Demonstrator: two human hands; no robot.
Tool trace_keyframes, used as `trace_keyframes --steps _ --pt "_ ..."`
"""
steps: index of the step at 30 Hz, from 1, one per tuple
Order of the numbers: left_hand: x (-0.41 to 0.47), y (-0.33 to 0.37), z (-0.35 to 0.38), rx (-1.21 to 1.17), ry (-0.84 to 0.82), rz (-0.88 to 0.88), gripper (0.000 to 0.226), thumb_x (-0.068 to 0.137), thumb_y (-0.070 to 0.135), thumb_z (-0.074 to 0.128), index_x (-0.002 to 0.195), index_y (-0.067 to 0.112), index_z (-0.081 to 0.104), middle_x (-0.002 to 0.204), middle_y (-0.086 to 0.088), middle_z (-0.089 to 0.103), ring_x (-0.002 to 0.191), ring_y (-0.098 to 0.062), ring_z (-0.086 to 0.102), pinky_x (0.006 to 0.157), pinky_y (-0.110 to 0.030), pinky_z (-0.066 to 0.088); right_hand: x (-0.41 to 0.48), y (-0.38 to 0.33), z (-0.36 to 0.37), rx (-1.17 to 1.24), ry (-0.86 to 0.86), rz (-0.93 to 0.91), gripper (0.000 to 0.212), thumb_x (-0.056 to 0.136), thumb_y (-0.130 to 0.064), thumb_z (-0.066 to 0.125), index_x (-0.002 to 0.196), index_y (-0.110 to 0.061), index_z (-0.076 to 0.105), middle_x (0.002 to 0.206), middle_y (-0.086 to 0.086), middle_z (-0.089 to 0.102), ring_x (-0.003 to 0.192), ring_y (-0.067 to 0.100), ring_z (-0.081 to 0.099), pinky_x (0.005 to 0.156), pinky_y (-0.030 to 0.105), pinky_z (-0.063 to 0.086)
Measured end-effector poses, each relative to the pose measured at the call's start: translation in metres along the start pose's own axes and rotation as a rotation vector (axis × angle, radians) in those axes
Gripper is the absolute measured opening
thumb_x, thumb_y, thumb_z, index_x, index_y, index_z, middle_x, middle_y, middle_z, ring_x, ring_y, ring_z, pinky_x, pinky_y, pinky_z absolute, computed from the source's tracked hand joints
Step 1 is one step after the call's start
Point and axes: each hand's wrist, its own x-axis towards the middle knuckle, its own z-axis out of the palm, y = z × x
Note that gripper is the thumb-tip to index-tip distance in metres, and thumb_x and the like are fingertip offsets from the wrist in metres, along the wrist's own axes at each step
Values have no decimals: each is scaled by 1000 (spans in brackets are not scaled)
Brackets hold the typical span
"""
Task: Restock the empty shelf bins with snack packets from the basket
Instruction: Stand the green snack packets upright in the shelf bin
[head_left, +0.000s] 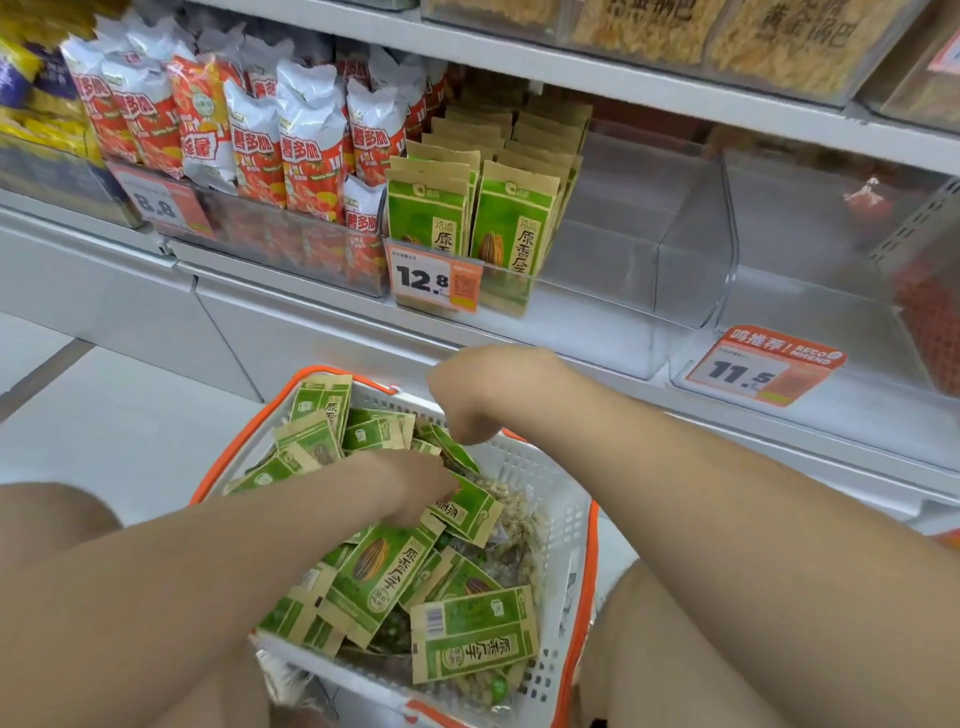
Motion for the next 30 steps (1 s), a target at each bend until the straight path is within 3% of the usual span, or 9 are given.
trace_keyframes --steps 4,6,8,12,15,18,22,27,30 --pt "2 20 17 92 -192 55 95 87 -19 59 154 44 36 173 1 -8 141 -50 41 69 -42 54 2 2 -5 2 42 -8 27 99 -16 58 75 -16 45 79 0 51 63 17 48 54 30 43" --pt "3 27 27 203 -257 53 98 86 -18 59 152 52 39 172 2 -16 150 -58 18 82 -52 56 4 2 -6 -8 27 -15 27 100 -21 59 76 -17 45 80 -1 52 64 17 49 55 31 44" --pt "4 33 33 320 -271 50 97 86 -15 62 152 53 40 170 0 -12 148 -59 15 88 -53 55 7 3 -7 -10 6 -24 29 100 -23 57 74 -17 44 78 -1 50 63 18 48 58 33 45" --pt "6 33 33 346 -195 51 74 96 20 73 159 38 39 172 -8 -14 149 -57 24 109 -53 48 9 4 -8 -20 -5 -40 34 102 -24 56 72 -16 42 77 0 48 63 19 47 60 33 46" --pt "8 28 29 169 -130 -4 81 93 59 69 160 25 37 171 -10 -23 147 -49 38 109 -50 49 10 3 -9 -18 -10 -39 34 102 -25 55 71 -16 44 76 0 48 62 19 46 58 32 44" --pt "9 22 30 74 -47 -48 75 97 69 55 152 18 48 173 -12 -11 133 -44 54 103 -49 54 12 2 -10 -9 -13 -45 35 102 -26 55 70 -16 45 75 1 49 63 20 47 62 34 45" --pt "7 22 28 41 72 -111 47 100 40 67 135 10 59 165 -19 18 112 -33 67 92 -41 57 11 3 -9 -15 -18 -59 38 103 -28 54 69 -15 45 73 1 48 62 19 45 57 31 41" --pt "-1 18 18 -56 89 -205 56 93 21 76 141 11 48 130 -13 56 97 -26 63 67 -30 48 8 7 -10 -7 -9 -81 40 104 -30 55 68 -15 47 71 1 48 60 19 44 54 30 40" --pt "-10 9 2 -89 143 -239 37 95 10 67 129 7 55 125 -11 61 99 -24 63 73 -29 52 8 12 -11 2 2 -80 40 105 -28 53 67 -14 46 70 1 45 60 20 41 54 30 36"
